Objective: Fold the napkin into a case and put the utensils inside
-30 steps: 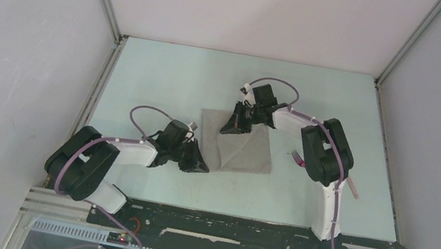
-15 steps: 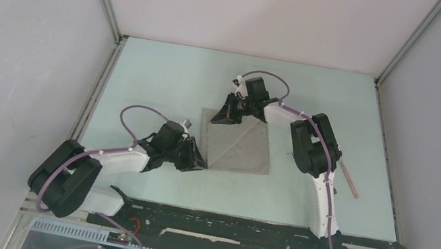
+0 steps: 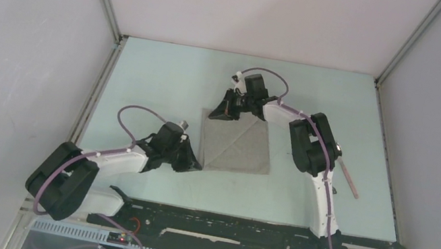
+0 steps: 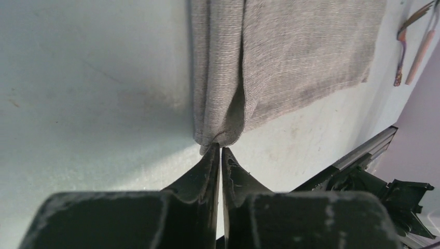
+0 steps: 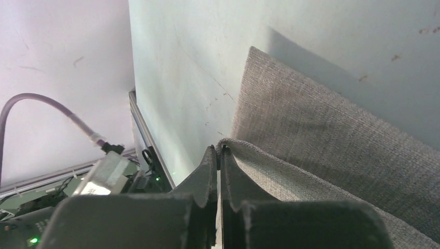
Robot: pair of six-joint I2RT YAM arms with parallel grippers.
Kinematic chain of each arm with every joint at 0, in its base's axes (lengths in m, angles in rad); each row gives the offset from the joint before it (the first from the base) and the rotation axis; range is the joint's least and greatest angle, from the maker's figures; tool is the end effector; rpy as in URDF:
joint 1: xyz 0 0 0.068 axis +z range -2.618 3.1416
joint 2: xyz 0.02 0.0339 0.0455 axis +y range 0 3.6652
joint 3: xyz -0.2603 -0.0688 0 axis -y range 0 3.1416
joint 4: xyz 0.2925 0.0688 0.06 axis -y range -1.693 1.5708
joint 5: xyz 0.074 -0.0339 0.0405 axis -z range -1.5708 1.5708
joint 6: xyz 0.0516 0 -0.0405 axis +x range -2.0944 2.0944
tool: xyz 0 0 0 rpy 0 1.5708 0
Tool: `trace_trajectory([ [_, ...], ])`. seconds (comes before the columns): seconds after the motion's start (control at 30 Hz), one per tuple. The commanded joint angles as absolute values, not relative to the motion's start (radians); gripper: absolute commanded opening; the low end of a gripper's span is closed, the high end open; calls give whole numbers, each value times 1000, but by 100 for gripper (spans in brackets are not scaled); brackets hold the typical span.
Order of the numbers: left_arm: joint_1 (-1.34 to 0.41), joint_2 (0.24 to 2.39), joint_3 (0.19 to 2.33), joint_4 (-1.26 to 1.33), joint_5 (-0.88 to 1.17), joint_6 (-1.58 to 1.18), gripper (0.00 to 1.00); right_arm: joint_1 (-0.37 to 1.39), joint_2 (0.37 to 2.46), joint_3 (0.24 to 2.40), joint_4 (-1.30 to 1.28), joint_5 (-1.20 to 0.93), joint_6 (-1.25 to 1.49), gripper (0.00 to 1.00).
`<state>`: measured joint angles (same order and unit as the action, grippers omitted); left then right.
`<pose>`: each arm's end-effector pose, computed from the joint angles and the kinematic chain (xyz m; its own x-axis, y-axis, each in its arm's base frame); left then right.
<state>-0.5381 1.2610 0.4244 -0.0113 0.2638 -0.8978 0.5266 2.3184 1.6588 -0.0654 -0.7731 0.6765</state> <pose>0.2190 -0.1464 0.0916 -0.9041 -0.3395 -0.2595 -0.1028 0.7621 -0.6392 0.4556 0.3065 0.0990 -0.9552 -0.0370 -0.2937 -0.2740 0.4863 0.8297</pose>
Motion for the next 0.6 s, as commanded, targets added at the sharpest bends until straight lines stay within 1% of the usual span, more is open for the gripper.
trace_trajectory([
  [0.0, -537, 1292, 410, 19, 242, -892, 9, 538, 2339, 1714, -23, -788, 700, 0],
  [0.57, -536, 1292, 386, 35, 232, -896, 6, 531, 2422, 1822, -29, -775, 720, 0],
])
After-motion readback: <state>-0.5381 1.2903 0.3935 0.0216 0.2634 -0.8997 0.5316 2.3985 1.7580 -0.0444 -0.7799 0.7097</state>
